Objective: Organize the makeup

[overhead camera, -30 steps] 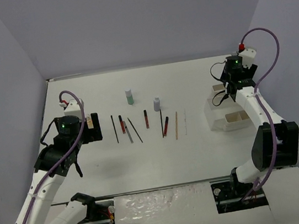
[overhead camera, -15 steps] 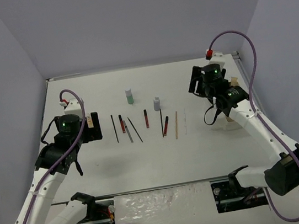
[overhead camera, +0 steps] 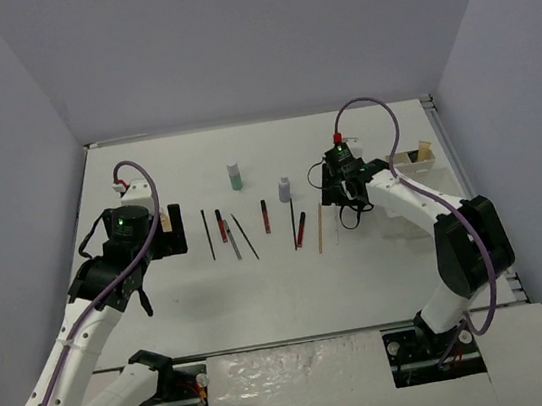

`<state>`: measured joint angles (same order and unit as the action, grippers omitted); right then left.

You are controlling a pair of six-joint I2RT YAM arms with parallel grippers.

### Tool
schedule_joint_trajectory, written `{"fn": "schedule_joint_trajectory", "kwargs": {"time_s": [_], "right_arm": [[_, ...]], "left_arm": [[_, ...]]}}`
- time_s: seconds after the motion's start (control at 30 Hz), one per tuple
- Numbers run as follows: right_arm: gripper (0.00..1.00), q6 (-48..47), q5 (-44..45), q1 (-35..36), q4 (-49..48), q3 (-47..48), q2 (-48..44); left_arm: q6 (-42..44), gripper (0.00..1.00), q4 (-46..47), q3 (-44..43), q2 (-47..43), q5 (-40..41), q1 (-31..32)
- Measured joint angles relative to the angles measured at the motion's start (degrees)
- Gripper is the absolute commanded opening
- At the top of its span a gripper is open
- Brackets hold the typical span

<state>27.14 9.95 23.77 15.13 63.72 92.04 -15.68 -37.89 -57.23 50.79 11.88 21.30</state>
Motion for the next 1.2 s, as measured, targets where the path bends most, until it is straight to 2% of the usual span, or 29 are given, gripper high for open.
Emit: {"fn": "schedule_joint_trajectory", "kwargs": {"time_s": [0.4,0.63,1.0,1.2], "right_arm": [[0.32,1.8,-1.4,0.0,-3.7,0.5,13.7],[0.01,2.0,-0.7,0.0,-6.5,2.1,15.6],[0.0,0.2,1.3,0.1,-6.3,2.1,13.2],[0.0,-5.6,5.7,-0.1,-9.3,1.9,-3.8]], "left_arm": [[0.0,0.97,0.0,0.0,0.8,0.0,0.0],[0.0,0.97,0.0,0.0,0.8,0.0,0.0],[0.0,0.97,0.0,0.0,0.8,0.0,0.0],[0.0,0.97,0.0,0.0,0.9,0.0,0.0]]}}
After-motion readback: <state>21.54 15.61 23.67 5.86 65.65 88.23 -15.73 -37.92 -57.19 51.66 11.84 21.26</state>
